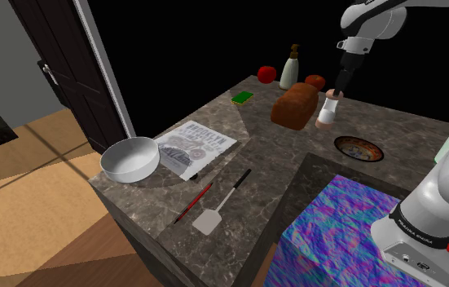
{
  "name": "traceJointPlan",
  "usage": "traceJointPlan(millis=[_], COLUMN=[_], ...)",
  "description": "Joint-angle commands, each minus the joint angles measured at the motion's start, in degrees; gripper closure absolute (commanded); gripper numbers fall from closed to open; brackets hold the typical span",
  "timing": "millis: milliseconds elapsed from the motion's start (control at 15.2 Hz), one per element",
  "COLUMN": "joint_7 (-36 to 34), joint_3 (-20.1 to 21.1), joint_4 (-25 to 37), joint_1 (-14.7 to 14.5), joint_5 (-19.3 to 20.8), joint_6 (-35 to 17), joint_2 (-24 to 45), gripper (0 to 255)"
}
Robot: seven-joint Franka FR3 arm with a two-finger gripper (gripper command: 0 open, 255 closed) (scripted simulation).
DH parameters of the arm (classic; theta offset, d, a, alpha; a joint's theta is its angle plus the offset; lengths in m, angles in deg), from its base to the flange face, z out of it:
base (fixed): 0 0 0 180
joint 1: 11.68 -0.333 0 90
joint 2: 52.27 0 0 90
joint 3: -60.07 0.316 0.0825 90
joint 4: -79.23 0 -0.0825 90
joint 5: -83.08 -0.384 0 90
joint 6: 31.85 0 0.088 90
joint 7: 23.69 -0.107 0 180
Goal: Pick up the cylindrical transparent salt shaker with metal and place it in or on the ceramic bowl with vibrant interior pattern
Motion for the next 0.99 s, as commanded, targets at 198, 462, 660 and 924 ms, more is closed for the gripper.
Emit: traceJointPlan(millis=[198,462,660,924], joint_7=[0.2,0.2,0.2,0.2], joint_3=[0.1,0.1,0.1,0.1], joint_4=[-0.9,-0.8,-0.9,-0.9], joint_1=[-0.1,-0.1,-0.1,-0.1], joint_5=[-0.4,-0.4,-0.4,-0.4], joint_6=[-1.2,-1.2,-1.2,-1.2], joint_2=[0.4,0.4,0.4,0.4], gripper=[0,0,255,255])
